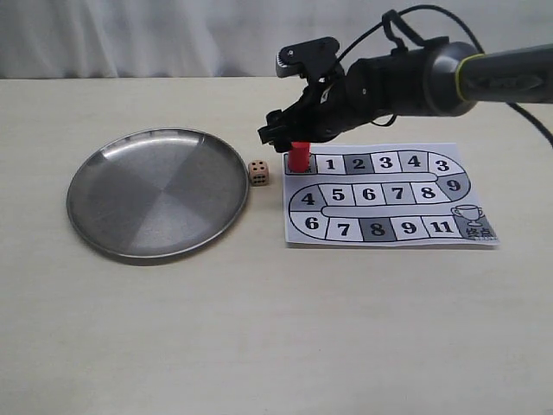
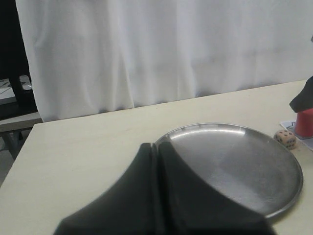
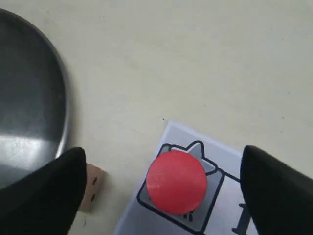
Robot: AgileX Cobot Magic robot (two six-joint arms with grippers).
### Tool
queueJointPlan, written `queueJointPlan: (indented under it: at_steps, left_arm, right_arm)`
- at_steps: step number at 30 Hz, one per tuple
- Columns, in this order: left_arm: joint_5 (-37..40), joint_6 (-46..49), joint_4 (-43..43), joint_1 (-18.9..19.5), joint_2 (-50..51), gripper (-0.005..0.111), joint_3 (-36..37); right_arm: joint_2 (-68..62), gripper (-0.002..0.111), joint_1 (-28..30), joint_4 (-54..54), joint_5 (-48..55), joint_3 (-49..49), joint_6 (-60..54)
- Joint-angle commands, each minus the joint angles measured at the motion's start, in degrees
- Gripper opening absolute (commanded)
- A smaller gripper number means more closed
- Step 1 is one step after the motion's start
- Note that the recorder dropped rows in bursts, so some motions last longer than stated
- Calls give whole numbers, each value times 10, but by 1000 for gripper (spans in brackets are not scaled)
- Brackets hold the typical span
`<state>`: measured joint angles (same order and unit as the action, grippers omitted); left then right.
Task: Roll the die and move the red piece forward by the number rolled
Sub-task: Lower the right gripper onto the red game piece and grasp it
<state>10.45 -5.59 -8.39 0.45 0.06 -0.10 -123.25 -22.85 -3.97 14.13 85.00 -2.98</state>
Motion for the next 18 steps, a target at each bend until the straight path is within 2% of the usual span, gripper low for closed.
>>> queueJointPlan:
  at_steps: [1,6,12,18]
  left_arm:
    - [-5,-1,1,-5,-1,0,1]
    - [-5,-1,1,-5,-1,0,1]
    - [-5,-1,1,-5,-1,0,1]
    - [-5,-1,1,-5,-1,0,1]
  right_arm:
    - [-34,70,13,3,-8,17,-3]
    - [-42,34,15,2,-9,17,-8]
    - [-42,4,15,2,-9,17,-8]
    - [-20,5,15,2,5,17,-8]
